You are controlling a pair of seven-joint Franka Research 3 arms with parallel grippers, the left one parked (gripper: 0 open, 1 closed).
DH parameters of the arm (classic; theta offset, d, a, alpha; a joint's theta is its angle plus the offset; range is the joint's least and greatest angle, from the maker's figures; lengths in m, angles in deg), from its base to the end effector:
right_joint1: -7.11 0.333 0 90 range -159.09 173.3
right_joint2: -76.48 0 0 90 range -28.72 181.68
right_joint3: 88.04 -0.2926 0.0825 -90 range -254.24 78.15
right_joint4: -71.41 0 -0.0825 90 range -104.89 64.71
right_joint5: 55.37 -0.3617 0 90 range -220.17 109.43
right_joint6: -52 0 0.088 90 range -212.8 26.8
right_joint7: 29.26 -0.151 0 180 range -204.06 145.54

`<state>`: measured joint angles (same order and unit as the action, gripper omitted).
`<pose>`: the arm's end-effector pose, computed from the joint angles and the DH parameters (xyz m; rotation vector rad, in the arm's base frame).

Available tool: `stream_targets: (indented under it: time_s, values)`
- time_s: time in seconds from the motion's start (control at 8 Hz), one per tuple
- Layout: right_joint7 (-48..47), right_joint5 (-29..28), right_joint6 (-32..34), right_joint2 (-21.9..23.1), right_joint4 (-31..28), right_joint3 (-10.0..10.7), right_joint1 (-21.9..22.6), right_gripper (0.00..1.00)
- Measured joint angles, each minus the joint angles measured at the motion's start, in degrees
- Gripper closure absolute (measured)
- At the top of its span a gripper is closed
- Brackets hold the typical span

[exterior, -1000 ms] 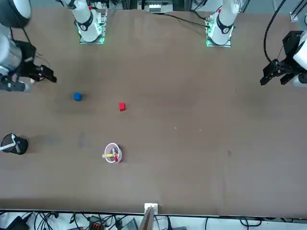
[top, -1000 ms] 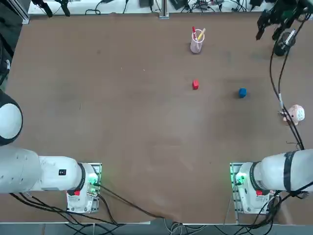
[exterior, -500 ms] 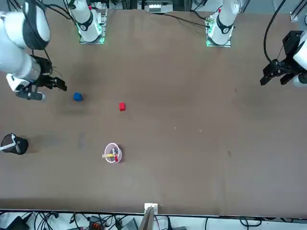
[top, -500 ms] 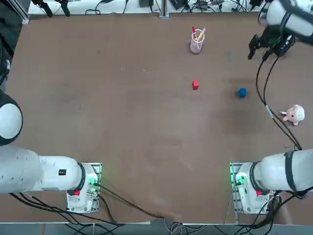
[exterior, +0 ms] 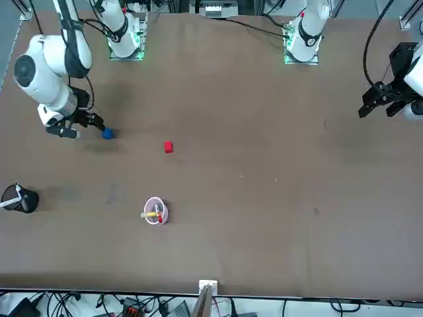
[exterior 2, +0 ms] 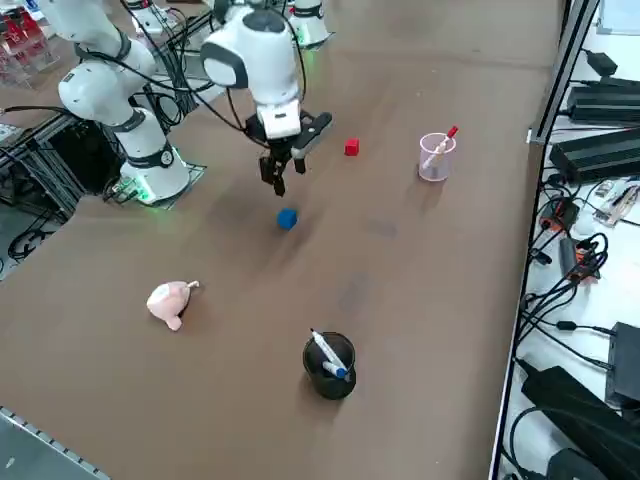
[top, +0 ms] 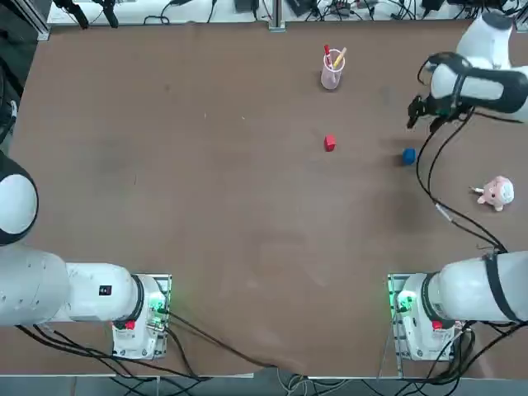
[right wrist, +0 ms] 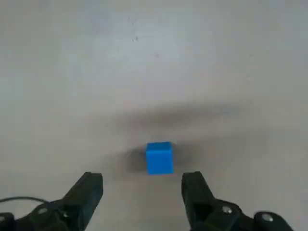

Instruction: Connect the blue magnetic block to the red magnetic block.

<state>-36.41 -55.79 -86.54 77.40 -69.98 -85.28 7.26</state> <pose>0.4540 -0.0204 0.2465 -3.1248 0.2755 0.0532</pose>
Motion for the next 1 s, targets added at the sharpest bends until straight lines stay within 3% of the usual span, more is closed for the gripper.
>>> stream_targets:
  time_s: [0.38,1.0]
  values:
    - [-0.1,0.0,-11.6,-6.8,-3.6,0.0,-0.1,0.0]
    - [-0.3,0.0,-14.1,-11.8,-3.5,0.0,-0.4,0.04]
